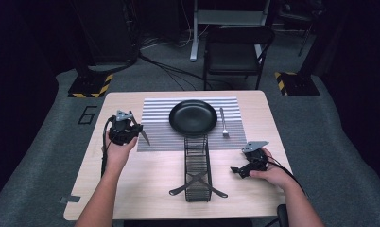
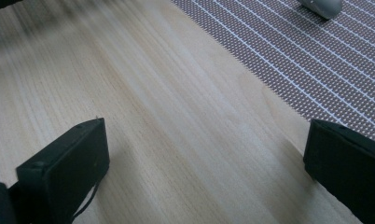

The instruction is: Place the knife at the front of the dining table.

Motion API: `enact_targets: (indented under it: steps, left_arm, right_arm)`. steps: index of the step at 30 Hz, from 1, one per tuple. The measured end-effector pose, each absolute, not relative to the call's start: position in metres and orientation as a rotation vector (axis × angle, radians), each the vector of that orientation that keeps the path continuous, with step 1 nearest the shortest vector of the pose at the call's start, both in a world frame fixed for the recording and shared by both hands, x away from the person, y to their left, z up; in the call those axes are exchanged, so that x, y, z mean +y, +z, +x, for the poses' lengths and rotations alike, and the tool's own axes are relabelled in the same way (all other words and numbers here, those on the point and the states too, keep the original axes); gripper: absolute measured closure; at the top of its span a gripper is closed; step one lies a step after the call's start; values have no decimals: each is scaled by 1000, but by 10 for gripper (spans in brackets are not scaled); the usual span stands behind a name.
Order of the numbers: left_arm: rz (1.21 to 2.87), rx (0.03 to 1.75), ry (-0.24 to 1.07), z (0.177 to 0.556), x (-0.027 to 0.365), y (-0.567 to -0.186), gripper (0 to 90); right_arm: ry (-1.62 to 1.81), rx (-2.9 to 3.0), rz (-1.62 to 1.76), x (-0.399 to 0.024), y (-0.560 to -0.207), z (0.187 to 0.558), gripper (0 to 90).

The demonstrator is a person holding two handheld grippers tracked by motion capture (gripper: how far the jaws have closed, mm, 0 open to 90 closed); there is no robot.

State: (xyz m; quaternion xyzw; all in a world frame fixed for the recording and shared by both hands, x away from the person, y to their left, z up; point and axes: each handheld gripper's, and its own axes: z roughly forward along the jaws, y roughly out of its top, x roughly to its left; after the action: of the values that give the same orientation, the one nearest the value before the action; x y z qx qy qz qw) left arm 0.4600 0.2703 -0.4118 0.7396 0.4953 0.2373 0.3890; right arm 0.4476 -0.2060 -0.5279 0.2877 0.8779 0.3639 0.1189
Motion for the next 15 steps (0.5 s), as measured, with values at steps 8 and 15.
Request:
enact_targets:
  steps: [8, 15]
  left_arm:
    - [1858, 1258, 631, 470, 263, -413, 824]
    - [1838, 1267, 654, 482, 256, -415, 825]
  right_arm:
    - [1063, 2567, 841, -206, -528, 448, 0]
    - [1064, 2567, 841, -206, -528, 448, 0]
